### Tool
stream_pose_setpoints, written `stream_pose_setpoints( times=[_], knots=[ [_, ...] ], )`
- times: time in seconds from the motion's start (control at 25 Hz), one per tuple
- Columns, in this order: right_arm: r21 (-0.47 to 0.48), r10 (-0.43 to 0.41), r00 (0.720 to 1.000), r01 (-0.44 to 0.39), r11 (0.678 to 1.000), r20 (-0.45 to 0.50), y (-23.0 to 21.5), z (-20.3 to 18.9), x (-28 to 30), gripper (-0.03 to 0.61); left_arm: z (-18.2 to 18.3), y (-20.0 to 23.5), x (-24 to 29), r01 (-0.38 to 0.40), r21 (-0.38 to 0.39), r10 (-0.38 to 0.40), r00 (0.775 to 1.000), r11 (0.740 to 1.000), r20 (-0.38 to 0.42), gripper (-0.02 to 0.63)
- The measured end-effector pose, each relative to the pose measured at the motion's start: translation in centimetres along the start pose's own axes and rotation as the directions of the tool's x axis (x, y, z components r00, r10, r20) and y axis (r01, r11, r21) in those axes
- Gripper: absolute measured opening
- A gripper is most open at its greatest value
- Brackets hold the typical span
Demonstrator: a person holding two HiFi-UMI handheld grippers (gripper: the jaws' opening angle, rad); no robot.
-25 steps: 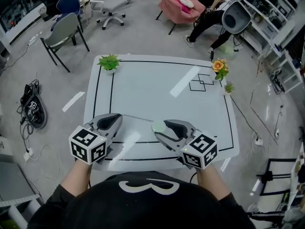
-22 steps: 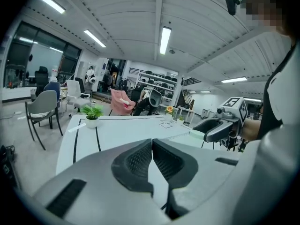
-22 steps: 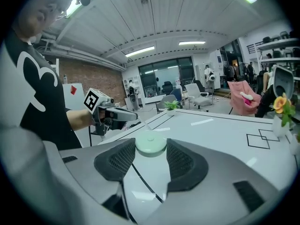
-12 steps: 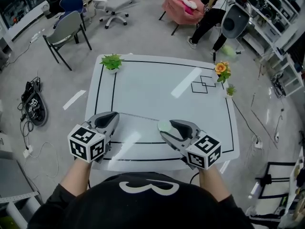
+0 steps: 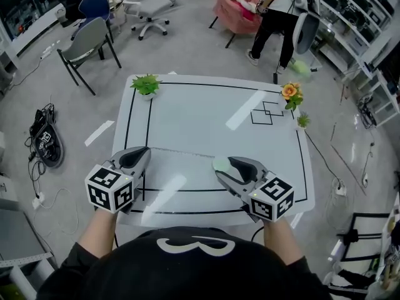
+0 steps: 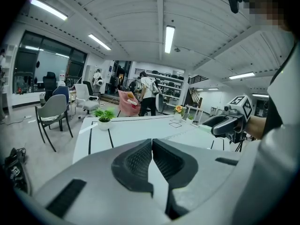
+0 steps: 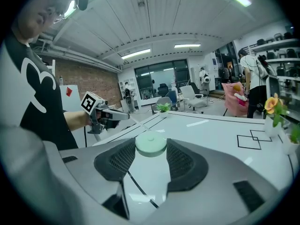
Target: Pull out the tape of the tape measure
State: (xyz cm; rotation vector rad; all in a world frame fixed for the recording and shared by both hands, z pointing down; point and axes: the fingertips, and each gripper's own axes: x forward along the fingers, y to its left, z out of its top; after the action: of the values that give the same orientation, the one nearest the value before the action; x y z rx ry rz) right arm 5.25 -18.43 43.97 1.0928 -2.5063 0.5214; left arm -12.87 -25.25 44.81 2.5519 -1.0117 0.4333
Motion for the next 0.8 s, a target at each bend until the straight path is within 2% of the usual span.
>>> stream_pose_setpoints(
  times=[0.44, 0.8],
  knots=[
    [-0.010, -0.025, 1.000, 0.025, 1.000, 0.011, -0.2, 0.2, -1.3, 0.213, 0.7, 0.6, -0.5, -0.032, 0.035, 0.032, 0.999, 0.999, 0.023, 0.012],
    [-0.020, -0.041, 0.999, 0.042, 0.999, 0.024, -0.5, 0.4, -2.8, 0.213, 0.7, 1.5, -2.7, -0.108, 0.042, 0.106, 0.994, 0.993, 0.038, 0.014]
  ],
)
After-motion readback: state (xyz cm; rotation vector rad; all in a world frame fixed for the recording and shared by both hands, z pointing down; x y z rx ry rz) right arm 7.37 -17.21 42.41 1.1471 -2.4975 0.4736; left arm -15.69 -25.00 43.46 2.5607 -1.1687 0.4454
